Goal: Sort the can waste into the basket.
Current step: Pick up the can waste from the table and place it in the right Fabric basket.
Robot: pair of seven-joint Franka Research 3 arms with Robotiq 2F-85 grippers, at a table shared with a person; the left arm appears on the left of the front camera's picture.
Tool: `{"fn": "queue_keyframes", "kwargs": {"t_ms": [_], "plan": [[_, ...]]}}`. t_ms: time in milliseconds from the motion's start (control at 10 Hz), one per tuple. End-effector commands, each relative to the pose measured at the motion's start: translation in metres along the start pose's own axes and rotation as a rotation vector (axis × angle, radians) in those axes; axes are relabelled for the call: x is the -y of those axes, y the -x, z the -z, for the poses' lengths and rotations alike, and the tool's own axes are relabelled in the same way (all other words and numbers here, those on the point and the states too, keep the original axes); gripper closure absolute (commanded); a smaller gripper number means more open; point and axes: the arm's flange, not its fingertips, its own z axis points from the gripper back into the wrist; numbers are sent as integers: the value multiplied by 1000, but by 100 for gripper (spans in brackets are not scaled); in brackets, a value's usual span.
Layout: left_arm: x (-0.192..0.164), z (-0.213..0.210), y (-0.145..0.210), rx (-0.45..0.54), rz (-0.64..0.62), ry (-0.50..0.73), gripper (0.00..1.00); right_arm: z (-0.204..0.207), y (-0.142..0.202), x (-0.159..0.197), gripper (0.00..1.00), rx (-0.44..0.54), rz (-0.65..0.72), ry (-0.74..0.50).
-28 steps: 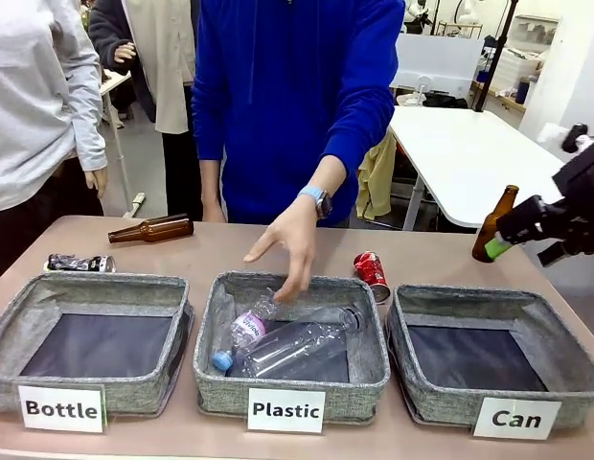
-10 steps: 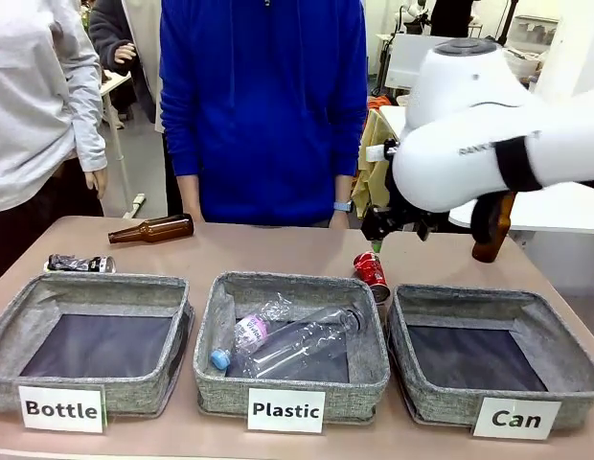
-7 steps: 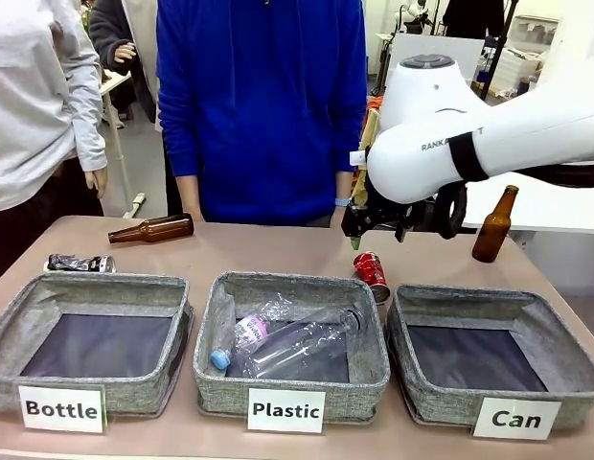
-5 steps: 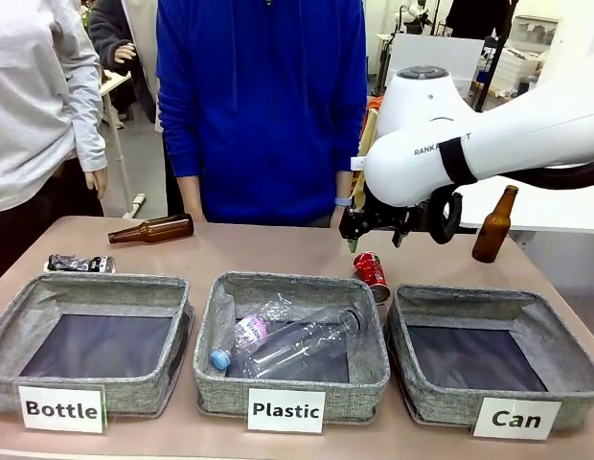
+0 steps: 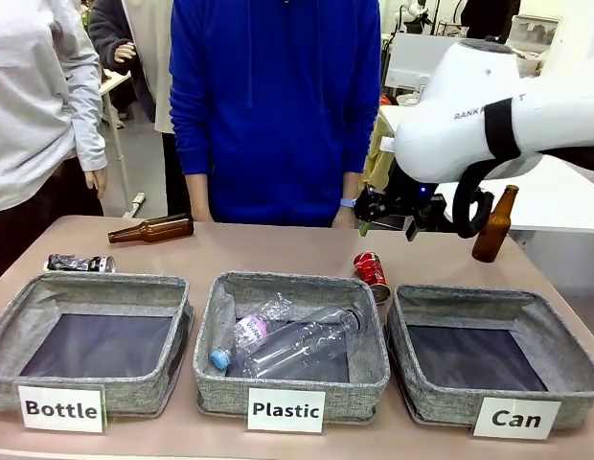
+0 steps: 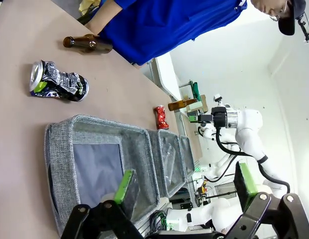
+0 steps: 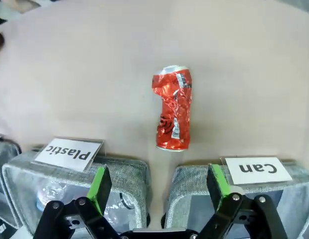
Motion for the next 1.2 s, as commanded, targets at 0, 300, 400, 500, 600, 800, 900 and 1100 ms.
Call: {"fn": "queue_keyframes", "kwargs": {"t_ms": [0, 300, 400, 500, 600, 800, 900, 1100], "plan": [[0, 0, 0, 8, 23, 21, 0, 48, -8, -4, 0, 15, -35, 29], [0, 0, 0, 8, 23, 21, 0, 82, -26, -12, 0, 58, -65, 75], [0, 0, 0, 8, 23, 21, 0, 90, -26, -13, 0, 44, -71, 95], [0, 0, 0, 8, 23, 21, 0, 99, -26, -13, 0, 26, -74, 121], [0, 0, 0, 8, 23, 21, 0, 88, -13, -15, 0, 23, -100, 109], [0, 0, 0, 8, 23, 21, 0, -48, 73, 9, 0, -18, -132, 16], [0, 0, 0, 8, 23, 21, 0, -102, 137, 24, 0, 39, -254, 44], [0, 0, 0, 8, 23, 21, 0, -143, 216, 74, 0, -69, -371, 12]]}}
